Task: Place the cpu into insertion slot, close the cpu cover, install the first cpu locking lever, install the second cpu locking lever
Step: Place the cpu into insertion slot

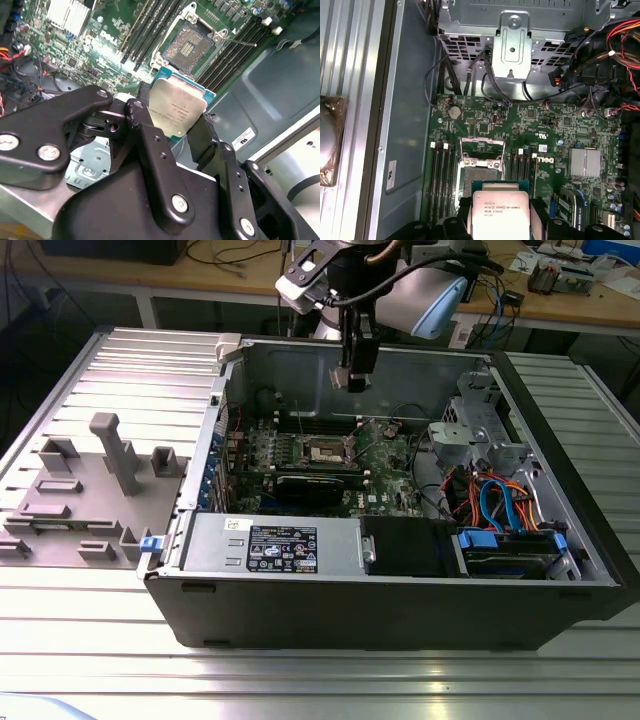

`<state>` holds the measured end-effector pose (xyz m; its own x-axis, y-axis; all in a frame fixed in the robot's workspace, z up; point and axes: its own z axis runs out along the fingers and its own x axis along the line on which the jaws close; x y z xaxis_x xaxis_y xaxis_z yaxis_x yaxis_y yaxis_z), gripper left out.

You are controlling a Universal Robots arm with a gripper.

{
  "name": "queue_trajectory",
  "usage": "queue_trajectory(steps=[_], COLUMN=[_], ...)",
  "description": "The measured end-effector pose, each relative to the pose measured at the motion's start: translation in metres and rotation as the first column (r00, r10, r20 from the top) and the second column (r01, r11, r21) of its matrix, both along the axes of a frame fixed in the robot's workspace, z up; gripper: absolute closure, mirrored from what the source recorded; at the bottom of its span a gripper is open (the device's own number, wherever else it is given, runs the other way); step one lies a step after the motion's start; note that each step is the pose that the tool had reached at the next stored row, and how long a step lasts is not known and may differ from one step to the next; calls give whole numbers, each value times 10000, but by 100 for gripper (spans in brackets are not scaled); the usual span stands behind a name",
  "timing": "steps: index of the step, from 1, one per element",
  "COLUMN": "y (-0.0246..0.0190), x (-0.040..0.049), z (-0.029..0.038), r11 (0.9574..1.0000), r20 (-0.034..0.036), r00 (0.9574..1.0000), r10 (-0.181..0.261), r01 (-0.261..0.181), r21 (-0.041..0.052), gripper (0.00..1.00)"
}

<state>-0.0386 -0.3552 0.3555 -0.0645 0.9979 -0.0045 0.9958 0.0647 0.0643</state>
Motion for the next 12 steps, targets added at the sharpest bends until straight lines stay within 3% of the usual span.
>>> queue_trajectory(steps=[12], y=[0], x=[0], z=[-5], r11=[9999], r20=[0], r00=[9999], r10=[-155], r01=[155], r21=[0], gripper=[46])
